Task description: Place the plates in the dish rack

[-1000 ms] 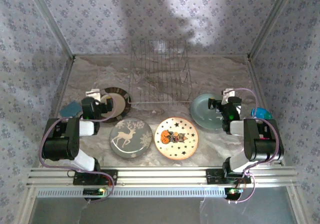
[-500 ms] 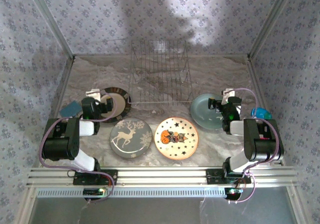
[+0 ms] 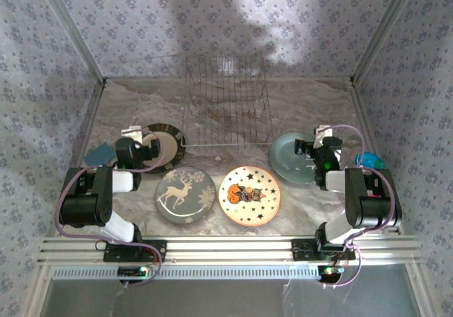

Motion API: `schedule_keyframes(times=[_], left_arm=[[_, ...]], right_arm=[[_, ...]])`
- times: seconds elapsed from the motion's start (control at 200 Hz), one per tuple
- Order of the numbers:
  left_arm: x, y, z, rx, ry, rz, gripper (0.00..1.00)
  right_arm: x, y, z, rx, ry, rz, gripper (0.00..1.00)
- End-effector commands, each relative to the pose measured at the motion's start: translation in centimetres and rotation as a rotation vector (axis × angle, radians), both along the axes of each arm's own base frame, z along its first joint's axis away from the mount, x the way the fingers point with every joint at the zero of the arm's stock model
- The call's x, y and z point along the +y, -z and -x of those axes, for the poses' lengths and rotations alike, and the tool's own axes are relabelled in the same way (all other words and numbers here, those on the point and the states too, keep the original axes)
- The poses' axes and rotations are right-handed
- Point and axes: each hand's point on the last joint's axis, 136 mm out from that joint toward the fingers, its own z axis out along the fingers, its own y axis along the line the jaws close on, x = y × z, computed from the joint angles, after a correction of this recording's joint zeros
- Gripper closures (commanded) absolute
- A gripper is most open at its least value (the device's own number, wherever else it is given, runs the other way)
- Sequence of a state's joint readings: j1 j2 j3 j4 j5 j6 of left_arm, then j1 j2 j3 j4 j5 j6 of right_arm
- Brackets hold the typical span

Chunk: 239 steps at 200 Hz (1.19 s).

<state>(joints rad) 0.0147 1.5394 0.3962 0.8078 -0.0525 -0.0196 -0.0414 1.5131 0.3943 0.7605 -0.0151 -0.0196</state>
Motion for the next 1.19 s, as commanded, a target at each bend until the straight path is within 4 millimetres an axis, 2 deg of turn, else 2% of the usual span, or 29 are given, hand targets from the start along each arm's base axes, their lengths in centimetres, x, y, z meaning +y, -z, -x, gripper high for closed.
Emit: schedule_keyframes(times=[0.0, 0.335, 0.49, 0.59, 0.675, 0.725, 0.785, 0.875, 0.97, 1.079, 1.189], left_arm=[[-0.1, -1.0, -0.6, -0.028, 0.003, 0.001, 0.0], [-0.1, -0.9, -0.6, -0.026, 0.004, 0.005, 0.01], [0.4, -1.1, -0.5, -0.035, -0.017, 0.022, 0.01], [1.9, -2.1, -0.1, -0.049, -0.105, 0.019, 0.01], [2.2, -3.3, -0.4, 0.014, -0.132, 0.018, 0.0], [2.5, -4.5, -0.7, 0.057, -0.16, 0.018, 0.01], [2.5, -6.3, -0.8, 0.075, -0.188, 0.053, 0.01], [1.1, -10.0, -0.8, 0.044, -0.145, 0.135, 0.01], [-0.5, -14.0, -0.3, 0.008, -0.084, 0.225, 0.01], [-2.1, -17.7, 0.8, -0.001, -0.029, 0.226, 0.0], [-3.6, -20.5, 1.9, -0.044, 0.03, 0.23, 0.01]], right_arm=[[-0.1, -0.3, -0.3, -0.012, -0.004, 0.01, 0.0], [-0.1, -0.3, -0.3, -0.013, -0.004, 0.008, 0.0], [-0.1, -0.3, -0.3, -0.012, -0.005, 0.005, 0.0], [-0.1, -0.4, -0.3, -0.016, -0.008, 0.003, 0.0], [0.0, -1.9, -0.4, 0.016, -0.003, 0.018, 0.0], [-0.7, -3.0, -0.1, 0.081, 0.057, -0.011, 0.0], [-1.0, -5.2, 0.3, 0.09, 0.087, -0.088, 0.0], [0.0, -8.8, 1.4, 0.061, 0.098, -0.204, 0.0], [1.5, -11.4, 3.5, 0.109, 0.104, -0.267, 0.0], [0.9, -11.9, 6.7, 0.138, 0.299, -0.502, 0.0], [2.6, -11.5, 8.5, 0.18, 0.354, -0.732, 0.0]])
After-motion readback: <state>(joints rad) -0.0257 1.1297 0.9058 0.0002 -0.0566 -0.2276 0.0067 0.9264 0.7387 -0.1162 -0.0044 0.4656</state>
